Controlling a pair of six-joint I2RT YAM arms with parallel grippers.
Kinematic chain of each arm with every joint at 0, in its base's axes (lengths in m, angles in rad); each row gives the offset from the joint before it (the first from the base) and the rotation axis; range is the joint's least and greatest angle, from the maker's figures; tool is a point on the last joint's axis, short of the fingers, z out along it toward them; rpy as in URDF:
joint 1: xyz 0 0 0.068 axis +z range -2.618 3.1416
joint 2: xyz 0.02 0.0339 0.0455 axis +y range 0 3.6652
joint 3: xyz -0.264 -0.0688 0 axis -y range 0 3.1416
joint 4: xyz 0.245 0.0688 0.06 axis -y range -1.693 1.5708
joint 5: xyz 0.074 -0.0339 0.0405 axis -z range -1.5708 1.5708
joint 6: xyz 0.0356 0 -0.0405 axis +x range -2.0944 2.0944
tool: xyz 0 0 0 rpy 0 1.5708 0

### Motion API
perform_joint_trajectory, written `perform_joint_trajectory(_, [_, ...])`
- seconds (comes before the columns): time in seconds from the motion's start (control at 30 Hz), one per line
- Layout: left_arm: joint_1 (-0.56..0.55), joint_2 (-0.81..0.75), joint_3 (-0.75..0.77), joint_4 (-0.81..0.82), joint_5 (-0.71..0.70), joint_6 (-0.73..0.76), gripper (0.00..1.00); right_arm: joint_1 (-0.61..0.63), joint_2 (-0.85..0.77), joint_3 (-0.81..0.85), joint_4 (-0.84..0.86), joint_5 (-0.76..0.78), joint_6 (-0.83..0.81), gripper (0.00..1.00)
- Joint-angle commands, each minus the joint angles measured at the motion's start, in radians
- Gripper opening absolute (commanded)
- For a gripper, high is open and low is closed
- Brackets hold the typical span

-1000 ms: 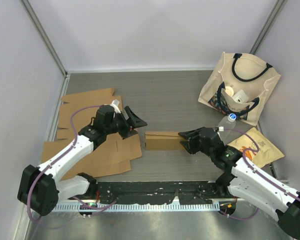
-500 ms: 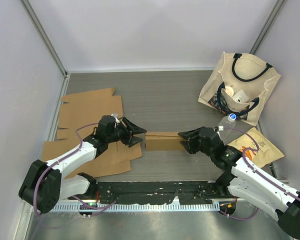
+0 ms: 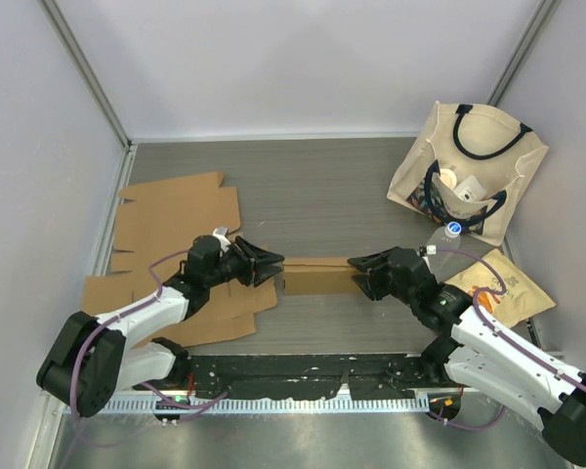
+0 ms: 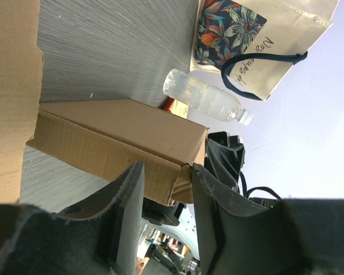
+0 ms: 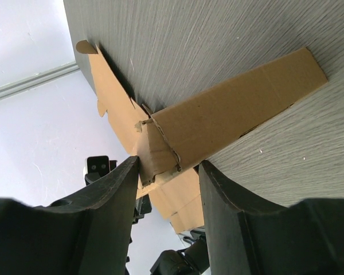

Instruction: Fold the paper box

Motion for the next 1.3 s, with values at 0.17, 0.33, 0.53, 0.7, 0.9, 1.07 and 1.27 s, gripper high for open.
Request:
perform_joint_trajectory(0.17, [-0.011, -0.018, -0.078, 0.228, 0.01, 0.044, 0.29, 0.001, 0.035, -0.022, -0.059, 0.0, -0.023, 0.51])
perform_joint_trajectory(0.33, [-0.013, -0.046, -0.071, 0.199, 0.009, 0.14, 0.32, 0.001, 0.038, -0.017, -0.061, 0.004, -0.032, 0.51])
perform_joint_trajectory(0.53, [-0.014, -0.055, -0.002, 0.159, 0.061, 0.122, 0.7, 0.003, 0.043, -0.009, -0.064, 0.004, -0.035, 0.51])
perform_joint_trajectory(0.7, [-0.014, -0.067, 0.02, 0.093, 0.087, 0.12, 0.62, 0.001, 0.04, -0.005, -0.067, 0.009, -0.037, 0.5])
perform_joint_trajectory(0.9, [-0.019, -0.08, 0.046, 0.006, 0.095, 0.202, 0.57, 0.001, 0.038, -0.011, -0.065, 0.007, -0.034, 0.5])
perform_joint_trajectory(1.07, [-0.048, -0.054, 0.057, 0.006, 0.106, 0.247, 0.46, 0.001, 0.038, -0.008, -0.071, 0.01, -0.033, 0.51])
perform_joint_trajectory(1.27, [-0.057, -0.034, 0.035, 0.015, 0.096, 0.287, 0.26, 0.003, 0.043, -0.009, -0.078, 0.01, -0.038, 0.51])
